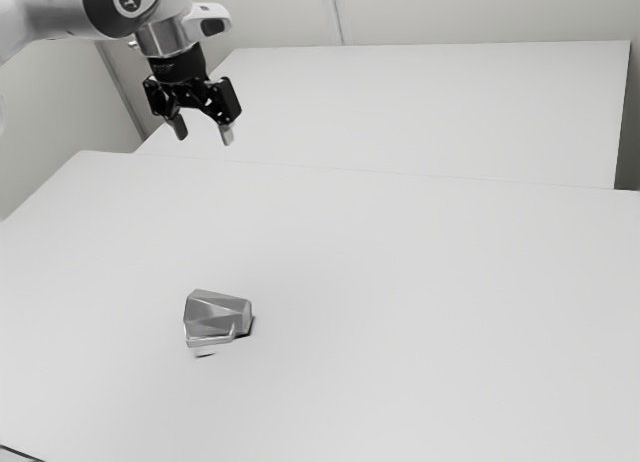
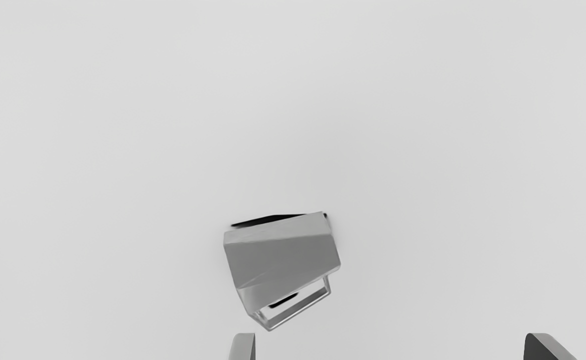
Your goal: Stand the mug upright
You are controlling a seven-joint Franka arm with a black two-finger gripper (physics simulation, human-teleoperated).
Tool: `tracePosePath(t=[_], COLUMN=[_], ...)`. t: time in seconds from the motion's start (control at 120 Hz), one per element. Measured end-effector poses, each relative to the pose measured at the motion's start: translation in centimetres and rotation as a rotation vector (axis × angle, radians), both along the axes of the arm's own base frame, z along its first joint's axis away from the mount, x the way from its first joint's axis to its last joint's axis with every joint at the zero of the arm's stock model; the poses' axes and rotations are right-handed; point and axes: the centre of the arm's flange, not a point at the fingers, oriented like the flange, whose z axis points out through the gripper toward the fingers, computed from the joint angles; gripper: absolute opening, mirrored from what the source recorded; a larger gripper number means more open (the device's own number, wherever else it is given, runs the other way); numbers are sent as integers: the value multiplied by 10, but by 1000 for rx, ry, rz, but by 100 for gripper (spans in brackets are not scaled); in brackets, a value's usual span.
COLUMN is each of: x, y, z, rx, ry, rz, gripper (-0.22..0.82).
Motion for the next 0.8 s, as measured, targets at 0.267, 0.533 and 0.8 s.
tracePosePath(t=[0.267, 0.533, 0.8], x=[-7, -40, -63], y=[0, 12, 71], z=[-1, 1, -32], rx=[0, -3, -70], ry=[10, 19, 53], rz=[3, 21, 118], gripper=[58, 58, 58])
